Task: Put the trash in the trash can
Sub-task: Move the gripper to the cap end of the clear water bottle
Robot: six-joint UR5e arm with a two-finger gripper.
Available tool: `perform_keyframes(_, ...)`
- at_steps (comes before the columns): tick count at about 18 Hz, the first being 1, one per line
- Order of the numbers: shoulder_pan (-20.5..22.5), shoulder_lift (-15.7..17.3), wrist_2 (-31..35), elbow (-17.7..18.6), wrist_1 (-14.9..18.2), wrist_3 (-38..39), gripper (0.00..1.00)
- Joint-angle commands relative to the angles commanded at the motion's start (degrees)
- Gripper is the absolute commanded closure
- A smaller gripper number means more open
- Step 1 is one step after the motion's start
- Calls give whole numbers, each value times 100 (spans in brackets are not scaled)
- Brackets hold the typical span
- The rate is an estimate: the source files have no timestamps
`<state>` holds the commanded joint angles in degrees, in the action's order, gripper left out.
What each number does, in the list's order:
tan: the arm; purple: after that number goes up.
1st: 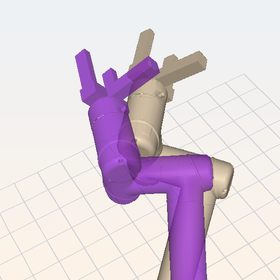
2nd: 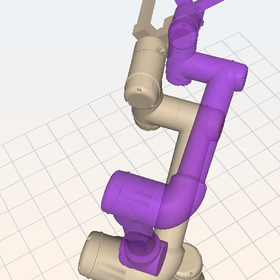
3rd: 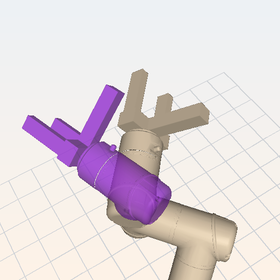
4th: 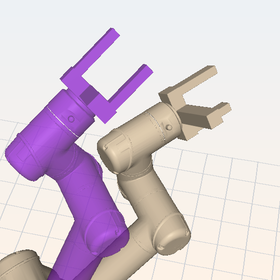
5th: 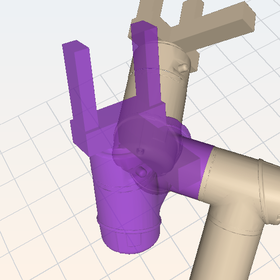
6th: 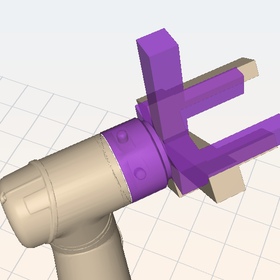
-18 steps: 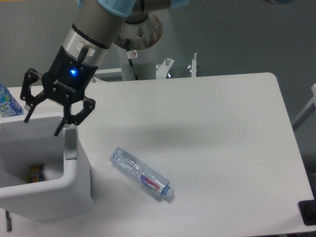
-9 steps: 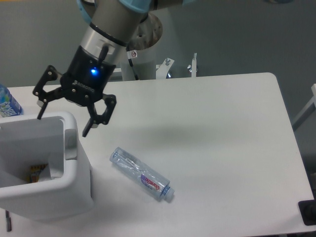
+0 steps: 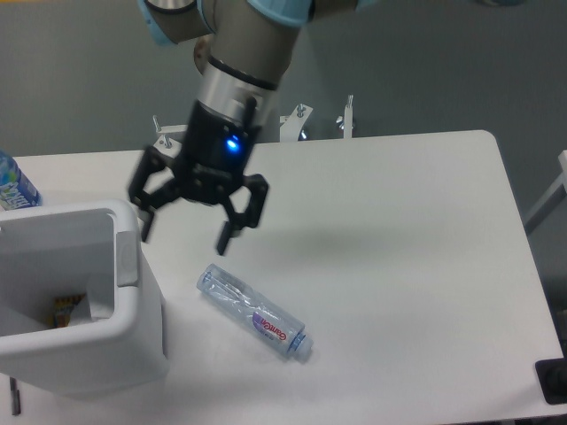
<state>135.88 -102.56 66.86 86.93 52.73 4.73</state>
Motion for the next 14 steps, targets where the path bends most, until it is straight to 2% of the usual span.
perform_keyframes(3,70,-439,704,-290,0,449,0)
perform_keyframes(6,141,-993,828,-615,0,704,0)
perform_keyframes(14,167,-2013,1513,-703,0,793,0)
